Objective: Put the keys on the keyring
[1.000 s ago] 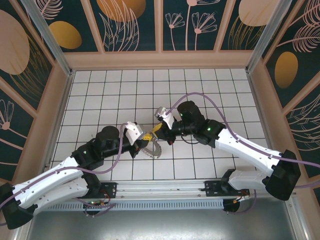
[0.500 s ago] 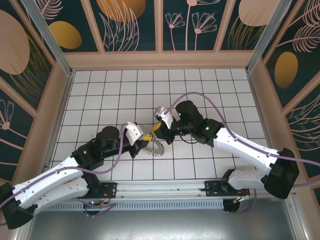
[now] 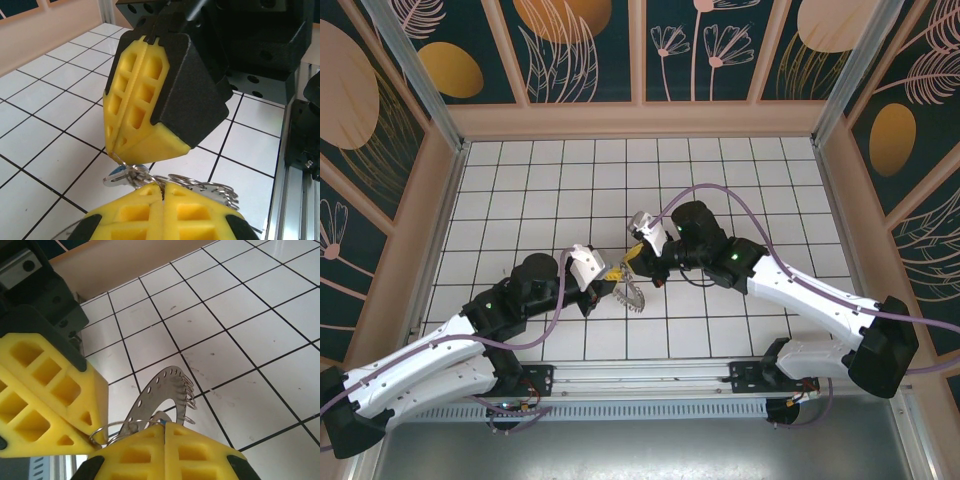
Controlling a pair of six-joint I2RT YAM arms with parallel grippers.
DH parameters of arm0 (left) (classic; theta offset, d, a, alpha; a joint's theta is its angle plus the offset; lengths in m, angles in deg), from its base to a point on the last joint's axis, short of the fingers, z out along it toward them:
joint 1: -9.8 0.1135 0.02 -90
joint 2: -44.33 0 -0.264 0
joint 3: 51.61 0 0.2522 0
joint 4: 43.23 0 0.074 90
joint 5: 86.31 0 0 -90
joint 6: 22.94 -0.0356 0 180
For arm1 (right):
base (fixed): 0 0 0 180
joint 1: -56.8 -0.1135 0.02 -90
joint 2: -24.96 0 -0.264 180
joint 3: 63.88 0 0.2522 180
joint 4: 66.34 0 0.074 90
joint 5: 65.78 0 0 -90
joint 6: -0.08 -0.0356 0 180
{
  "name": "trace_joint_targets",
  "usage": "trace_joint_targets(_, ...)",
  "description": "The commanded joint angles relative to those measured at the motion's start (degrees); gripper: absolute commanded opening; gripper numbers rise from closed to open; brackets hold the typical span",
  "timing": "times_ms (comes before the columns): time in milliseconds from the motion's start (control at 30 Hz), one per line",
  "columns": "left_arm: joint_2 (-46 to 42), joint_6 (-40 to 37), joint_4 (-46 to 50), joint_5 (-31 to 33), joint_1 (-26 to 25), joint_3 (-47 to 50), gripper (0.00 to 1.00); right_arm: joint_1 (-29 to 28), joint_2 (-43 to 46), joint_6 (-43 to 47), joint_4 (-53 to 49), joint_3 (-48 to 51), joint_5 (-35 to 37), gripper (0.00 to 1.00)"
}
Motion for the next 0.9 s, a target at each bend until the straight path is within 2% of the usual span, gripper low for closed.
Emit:
trace_joint_targets(0, -0.94, -1.24, -3.59, -0.94, -0.76, -0.85, 0.00, 0.32, 1.47, -0.82, -1.61, -0.42, 2.81, 0.00)
trace_joint_targets(700, -3.06, -1.10, -3.97, 2.84, -0.76, -0.22, 0.00, 1.54, 2.67, -1.14, -2.05, 0.78, 2.95, 0.00)
trace_joint_targets(867, -3.78, -1.05, -4.30, 2.93, -0.76, -0.04, 0.00, 1.58, 5.19, 0.47, -2.03, 1.53, 3.83, 0.01)
